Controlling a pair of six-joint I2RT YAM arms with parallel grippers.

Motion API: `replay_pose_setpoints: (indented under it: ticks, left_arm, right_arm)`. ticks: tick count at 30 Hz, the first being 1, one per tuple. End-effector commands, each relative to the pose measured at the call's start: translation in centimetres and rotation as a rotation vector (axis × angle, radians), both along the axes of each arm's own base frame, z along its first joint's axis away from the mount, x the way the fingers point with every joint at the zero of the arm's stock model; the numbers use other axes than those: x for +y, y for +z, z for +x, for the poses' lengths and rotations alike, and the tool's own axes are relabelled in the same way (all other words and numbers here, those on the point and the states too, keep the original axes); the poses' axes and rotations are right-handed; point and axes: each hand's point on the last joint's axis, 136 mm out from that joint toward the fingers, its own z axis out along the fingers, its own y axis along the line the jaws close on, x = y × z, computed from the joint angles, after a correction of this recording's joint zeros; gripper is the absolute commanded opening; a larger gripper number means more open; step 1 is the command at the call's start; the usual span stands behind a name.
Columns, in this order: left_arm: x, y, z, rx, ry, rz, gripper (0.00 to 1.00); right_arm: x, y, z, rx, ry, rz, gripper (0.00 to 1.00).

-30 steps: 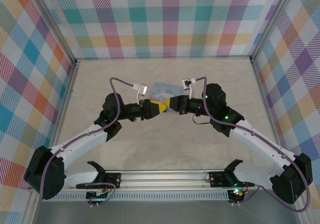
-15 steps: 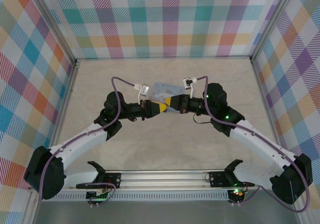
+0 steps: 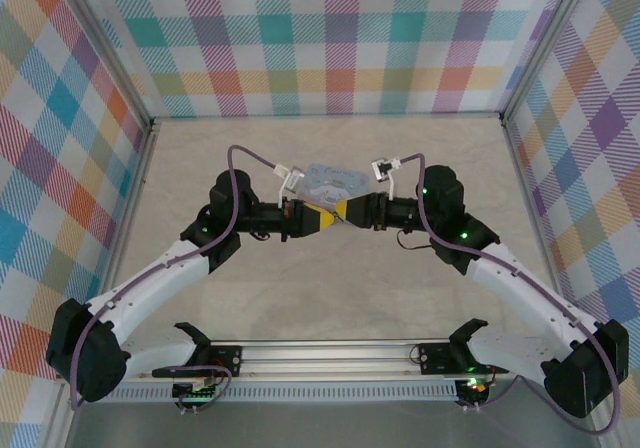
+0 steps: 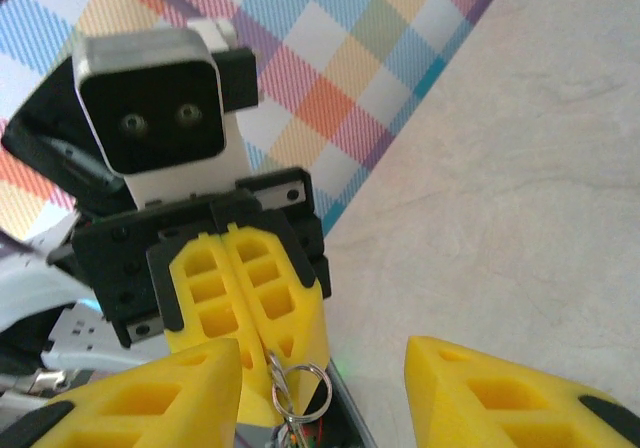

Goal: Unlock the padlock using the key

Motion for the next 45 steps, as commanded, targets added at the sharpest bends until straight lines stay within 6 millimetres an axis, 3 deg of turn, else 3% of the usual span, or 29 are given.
replay_pose_setpoints:
  ticks: [1,5,11,17,21,23,25,32,41,45]
  left_arm:
    - [-0.3,0.9,-1.2,-0.025,-0.081,-0.002,0.00]
    - [-0.4,1.0,-1.4,-0.019,-0.105,0.000,0.00]
    - [-0.4,1.0,-1.8,-0.013,-0.126,0.009,0.00]
    - [-0.3,1.2,-2.0,-0.018,-0.140,0.008,0.00]
    - [-0.4,1.1,-2.0,-0.018,-0.142,0.011,0.00]
    - [-0.3,1.2,-2.0,-0.021,-0.136,0.014,0.00]
    - [-0.2,0.8,-1.7,-0.017,-0.110,0.032,0.15]
    - [0.8,0.8,-1.5,-0.027,-0.051,0.023,0.40]
    - [0.9,0.2,-1.1,0.001,-0.046,0.022,0.43]
    - [0.8,0.1,-1.1,0.007,-0.051,0.019,0.39]
  right_arm:
    - [0.2,0.3,-1.6,-0.021,0.099,-0.003,0.49]
    - [0.4,0.2,-2.3,-0.011,0.141,0.011,0.46]
    - [0.6,0.4,-2.9,-0.006,0.182,0.032,0.28]
    - [0.8,0.3,-3.3,0.006,0.220,0.037,0.20]
    - [1.0,0.3,-3.7,0.011,0.253,0.040,0.00]
    - [1.0,0.2,-3.6,0.004,0.244,0.037,0.00]
    - [0.8,0.1,-3.1,-0.007,0.205,0.032,0.00]
    - [0.1,0.5,-1.4,-0.019,0.107,0.074,0.00]
    - [0.0,0.9,-1.2,-0.019,0.088,0.119,0.00]
    - [-0.1,0.6,-0.9,-0.012,0.067,0.127,0.00]
